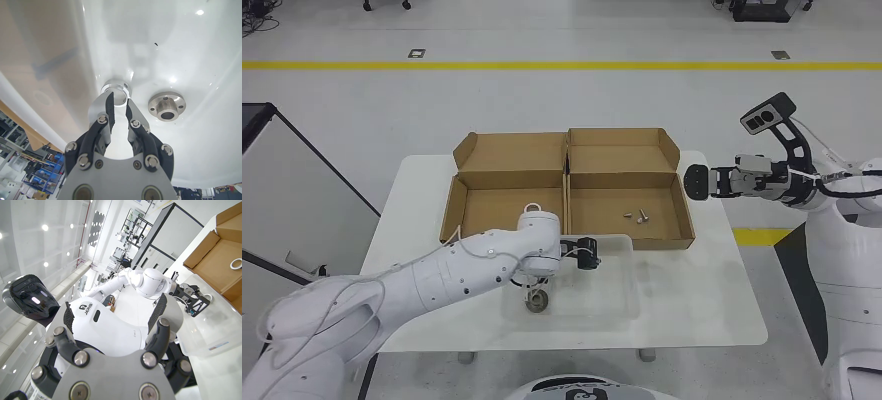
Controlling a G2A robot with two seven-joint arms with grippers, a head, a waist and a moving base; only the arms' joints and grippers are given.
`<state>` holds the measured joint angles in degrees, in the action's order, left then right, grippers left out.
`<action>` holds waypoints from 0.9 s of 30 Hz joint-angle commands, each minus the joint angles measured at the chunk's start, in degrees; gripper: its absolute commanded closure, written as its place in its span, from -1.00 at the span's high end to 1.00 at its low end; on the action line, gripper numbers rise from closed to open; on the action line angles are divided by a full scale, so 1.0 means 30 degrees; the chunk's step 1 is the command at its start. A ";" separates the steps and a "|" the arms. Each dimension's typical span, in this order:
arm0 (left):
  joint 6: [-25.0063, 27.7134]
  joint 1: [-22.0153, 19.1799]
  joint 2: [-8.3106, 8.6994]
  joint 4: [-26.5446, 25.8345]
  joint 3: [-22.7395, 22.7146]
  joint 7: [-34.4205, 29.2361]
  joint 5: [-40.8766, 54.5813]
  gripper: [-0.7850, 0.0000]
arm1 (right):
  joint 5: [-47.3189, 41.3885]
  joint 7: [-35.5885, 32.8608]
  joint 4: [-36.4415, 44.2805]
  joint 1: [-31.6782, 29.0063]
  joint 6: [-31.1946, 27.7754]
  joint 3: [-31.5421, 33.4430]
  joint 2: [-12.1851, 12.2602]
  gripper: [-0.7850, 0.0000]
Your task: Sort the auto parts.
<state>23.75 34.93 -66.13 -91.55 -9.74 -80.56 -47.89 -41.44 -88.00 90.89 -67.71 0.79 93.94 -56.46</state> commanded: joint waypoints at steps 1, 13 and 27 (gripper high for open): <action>0.0002 0.0059 -0.0120 0.0180 0.0000 0.0002 -0.0156 -0.64 | 0.0000 0.0000 0.0000 0.0000 0.0000 0.0000 0.0000 1.00; -0.0072 0.0328 -0.0647 0.0948 0.0000 -0.0073 -0.0742 -0.69 | 0.0000 0.0000 0.0000 0.0000 0.0000 0.0000 0.0000 1.00; -0.0142 0.0324 -0.0846 0.0846 0.0000 -0.0147 0.0806 -0.30 | 0.0000 0.0000 0.0000 0.0000 0.0000 0.0000 0.0000 1.00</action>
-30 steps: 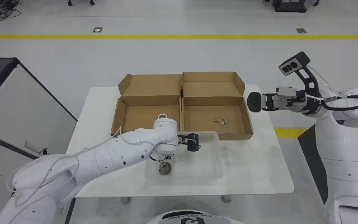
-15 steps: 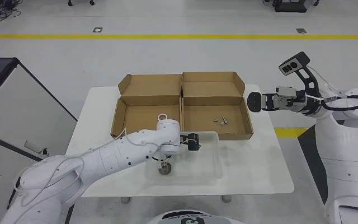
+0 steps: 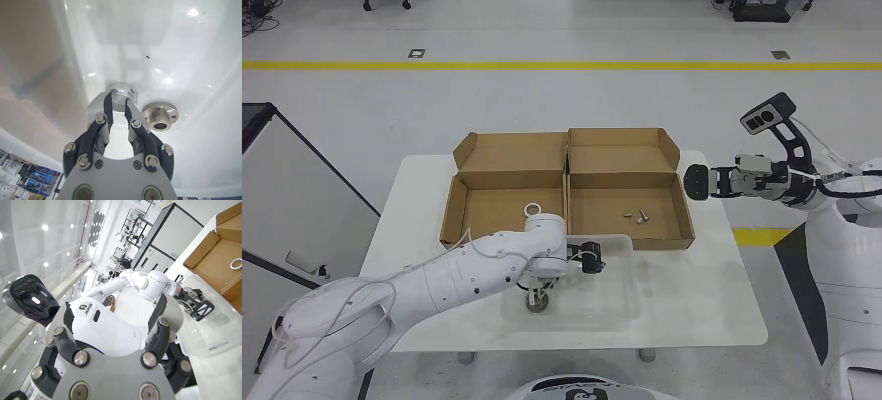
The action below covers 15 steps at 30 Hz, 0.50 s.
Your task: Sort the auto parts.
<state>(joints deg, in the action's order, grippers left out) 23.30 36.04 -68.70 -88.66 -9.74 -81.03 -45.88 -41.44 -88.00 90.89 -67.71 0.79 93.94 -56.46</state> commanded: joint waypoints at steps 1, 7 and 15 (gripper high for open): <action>0.0022 -0.0071 0.0022 -0.0190 0.0000 0.0022 0.0287 -0.26 | 0.0000 0.0000 0.0000 0.0000 0.0000 0.0000 0.0000 1.00; 0.0112 -0.0239 0.0109 -0.0354 0.0000 0.0112 0.0828 -0.13 | 0.0000 0.0000 0.0000 0.0000 0.0000 0.0000 0.0000 1.00; 0.0110 -0.0473 0.0020 0.0286 0.0000 0.0111 0.1056 -0.20 | 0.0000 0.0000 0.0000 0.0000 0.0000 0.0000 0.0000 1.00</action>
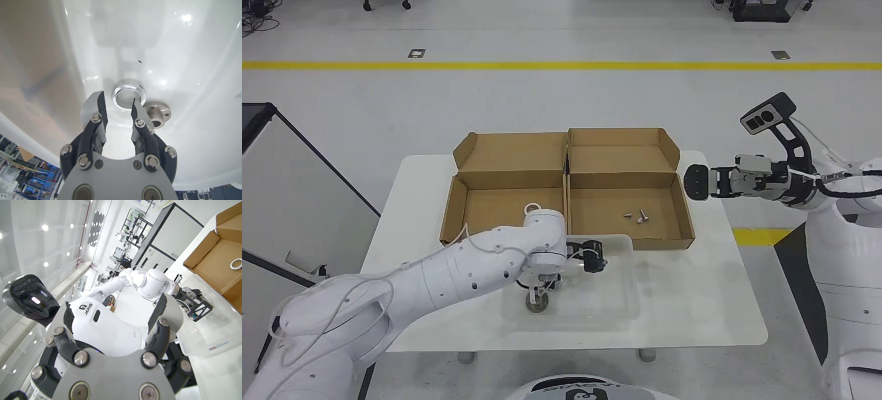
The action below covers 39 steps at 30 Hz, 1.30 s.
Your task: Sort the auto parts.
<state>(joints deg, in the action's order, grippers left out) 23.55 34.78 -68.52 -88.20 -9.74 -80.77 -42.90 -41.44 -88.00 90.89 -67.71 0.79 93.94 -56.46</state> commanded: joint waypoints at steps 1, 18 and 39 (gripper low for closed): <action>0.0077 -0.0075 -0.0078 0.0242 0.0000 0.0078 0.0055 -0.20 | 0.0000 0.0000 0.0000 0.0000 0.0000 0.0000 0.0000 1.00; 0.1084 0.0191 -0.0877 0.1967 0.0000 0.1083 -0.0053 -0.19 | 0.0000 0.0000 0.0000 0.0000 0.0000 0.0000 0.0000 1.00; 0.0650 0.0297 -0.0683 0.1594 0.0000 0.0646 -0.0035 -0.17 | 0.0000 0.0000 0.0000 0.0000 0.0000 0.0000 0.0000 1.00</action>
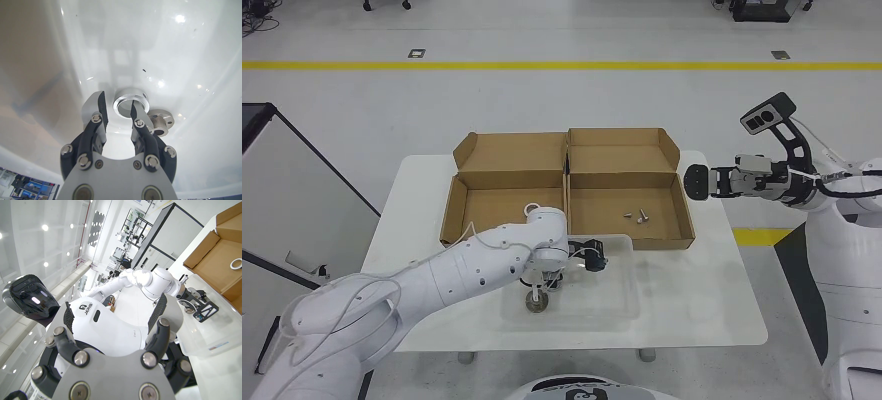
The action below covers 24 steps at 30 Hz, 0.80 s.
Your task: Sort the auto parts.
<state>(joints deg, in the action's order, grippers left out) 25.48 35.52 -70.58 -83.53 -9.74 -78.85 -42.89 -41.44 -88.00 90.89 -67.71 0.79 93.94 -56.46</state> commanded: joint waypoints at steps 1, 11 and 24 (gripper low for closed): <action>0.0037 0.0090 0.0000 0.0065 0.0000 0.0036 -0.0070 -0.17 | 0.0000 0.0000 0.0000 0.0000 0.0000 0.0000 0.0000 1.00; 0.0125 0.0136 -0.0127 0.0236 0.0000 0.0125 -0.0252 -1.00 | 0.0000 0.0000 0.0000 0.0000 0.0000 0.0000 0.0000 1.00; -0.1312 -0.1925 0.0536 -0.2549 0.0000 -0.1309 0.2358 -1.00 | 0.0000 0.0000 0.0000 0.0000 0.0000 0.0000 0.0000 1.00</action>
<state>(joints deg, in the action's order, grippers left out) 22.06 30.76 -69.34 -89.88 -9.74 -82.29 -37.03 -41.44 -88.00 90.89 -67.71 0.79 93.94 -56.46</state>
